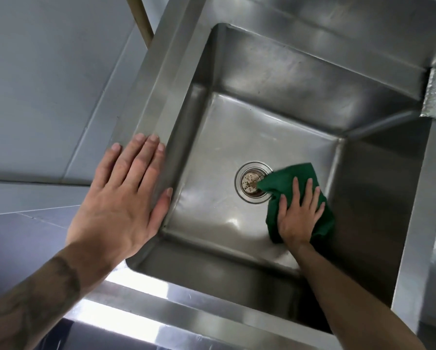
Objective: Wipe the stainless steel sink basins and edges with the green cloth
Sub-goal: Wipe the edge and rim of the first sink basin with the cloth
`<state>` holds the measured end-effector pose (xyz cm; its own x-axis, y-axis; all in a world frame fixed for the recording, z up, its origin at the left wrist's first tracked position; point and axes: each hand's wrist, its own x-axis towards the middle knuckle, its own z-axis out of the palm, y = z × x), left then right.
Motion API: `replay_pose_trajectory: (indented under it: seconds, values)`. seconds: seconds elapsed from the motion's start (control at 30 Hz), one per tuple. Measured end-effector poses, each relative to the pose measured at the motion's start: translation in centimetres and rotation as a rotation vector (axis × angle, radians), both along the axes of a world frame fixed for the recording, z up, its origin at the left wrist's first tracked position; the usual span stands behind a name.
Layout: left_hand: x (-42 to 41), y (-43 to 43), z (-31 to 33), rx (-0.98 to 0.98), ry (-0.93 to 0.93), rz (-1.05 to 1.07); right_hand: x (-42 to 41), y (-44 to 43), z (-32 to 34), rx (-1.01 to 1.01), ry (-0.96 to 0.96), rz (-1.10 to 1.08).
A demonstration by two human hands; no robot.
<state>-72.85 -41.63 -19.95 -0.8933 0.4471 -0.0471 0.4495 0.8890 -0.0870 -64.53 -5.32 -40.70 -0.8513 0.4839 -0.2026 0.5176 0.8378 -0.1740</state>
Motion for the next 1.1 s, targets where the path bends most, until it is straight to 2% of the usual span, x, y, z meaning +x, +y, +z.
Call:
replay_pose_trajectory:
  seconds: [0.17,0.3,0.43,0.7,0.9,0.93,1.0,1.1]
  values:
    - [-0.2,0.0,-0.1,0.004,-0.018,0.003,-8.3,3.1,-0.4,-0.008,0.016,-0.090]
    - [-0.1,0.0,0.0,0.008,-0.028,0.003,-3.8,2.1,-0.7,0.008,0.089,-0.053]
    - [-0.1,-0.1,0.1,0.011,-0.025,-0.004,0.0,0.7,-0.7,-0.013,0.072,-0.054]
    - [-0.2,0.0,-0.2,0.054,-0.009,0.003,-12.5,4.9,-0.5,-0.031,0.070,-0.125]
    - [-0.1,-0.1,-0.3,0.033,-0.031,0.013,-12.1,1.4,-0.5,-0.054,0.121,-0.217]
    - [-0.1,-0.1,-0.3,0.034,-0.028,0.011,-12.2,0.1,-0.6,-0.071,0.105,-0.184]
    - [-0.1,0.0,-0.3,0.055,-0.010,0.009,-12.2,-1.3,-0.8,-0.071,0.075,0.016]
    - [-0.1,0.1,-0.2,0.062,0.014,0.011,-11.5,0.9,-0.8,-0.086,0.057,0.257]
